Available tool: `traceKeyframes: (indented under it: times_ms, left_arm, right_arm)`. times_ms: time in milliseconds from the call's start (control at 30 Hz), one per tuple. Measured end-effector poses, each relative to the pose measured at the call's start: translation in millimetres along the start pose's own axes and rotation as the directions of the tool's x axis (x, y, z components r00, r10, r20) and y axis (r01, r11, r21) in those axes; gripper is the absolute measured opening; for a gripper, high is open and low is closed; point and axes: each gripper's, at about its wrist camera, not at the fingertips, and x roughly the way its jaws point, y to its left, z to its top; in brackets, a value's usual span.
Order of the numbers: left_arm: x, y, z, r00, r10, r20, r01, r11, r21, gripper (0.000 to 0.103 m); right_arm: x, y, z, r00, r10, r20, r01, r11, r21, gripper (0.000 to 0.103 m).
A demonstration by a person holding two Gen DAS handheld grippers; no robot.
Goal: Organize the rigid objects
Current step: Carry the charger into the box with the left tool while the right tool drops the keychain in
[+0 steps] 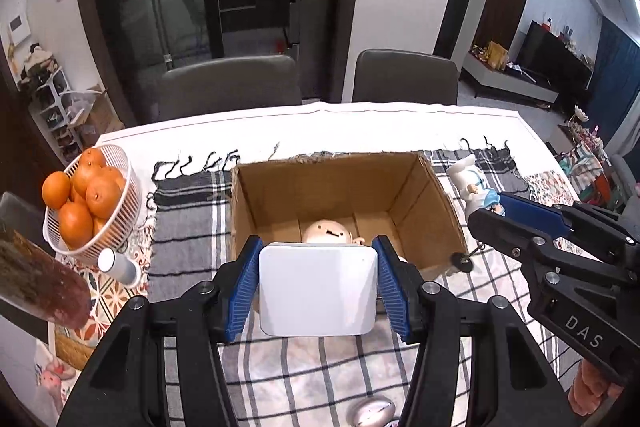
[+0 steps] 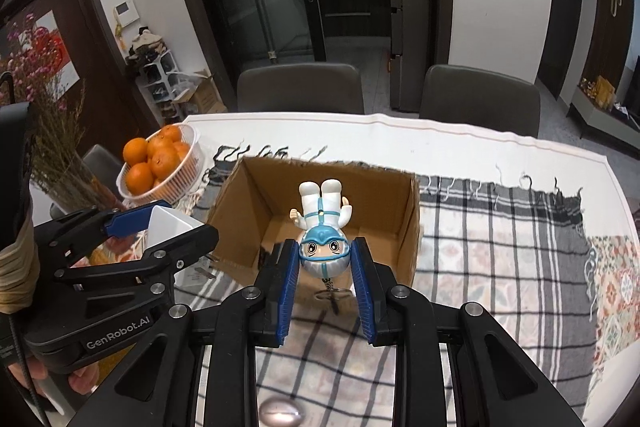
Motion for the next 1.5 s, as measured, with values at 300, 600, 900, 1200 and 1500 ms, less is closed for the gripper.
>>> traceKeyframes:
  times_ms: [300, 600, 900, 1200, 1500]
  left_arm:
    - [28.1, 7.5, 14.8, 1.0, 0.009, -0.024, -0.009, 1.0, -0.01, 0.055]
    - [71.7, 8.7, 12.3, 0.997, 0.034, -0.075, -0.034, 0.999, -0.007, 0.055]
    - [107.0, 8.1, 3.7, 0.988, 0.054, -0.146, -0.052, 0.999, 0.016, 0.055]
    - [128.2, 6.8, -7.1, 0.976, 0.061, -0.211, -0.057, 0.998, 0.026, 0.055]
    - [133.1, 10.3, -8.3, 0.971, 0.073, -0.227, -0.072, 0.997, 0.011, 0.054]
  right_arm:
    - [23.3, -6.9, 18.6, 1.0, -0.007, -0.025, 0.007, 1.0, 0.005, 0.028]
    - [65.1, -19.2, 9.6, 0.993, -0.019, -0.118, 0.022, 0.999, 0.029, 0.028]
    - [98.6, -30.0, 1.3, 0.981, -0.043, -0.19, 0.046, 0.999, 0.012, 0.028]
    - [120.3, -27.9, -10.0, 0.97, -0.042, -0.24, 0.038, 0.999, -0.022, 0.028]
    - [135.0, -31.5, -14.9, 0.956, -0.023, -0.292, 0.024, 1.0, -0.002, 0.033]
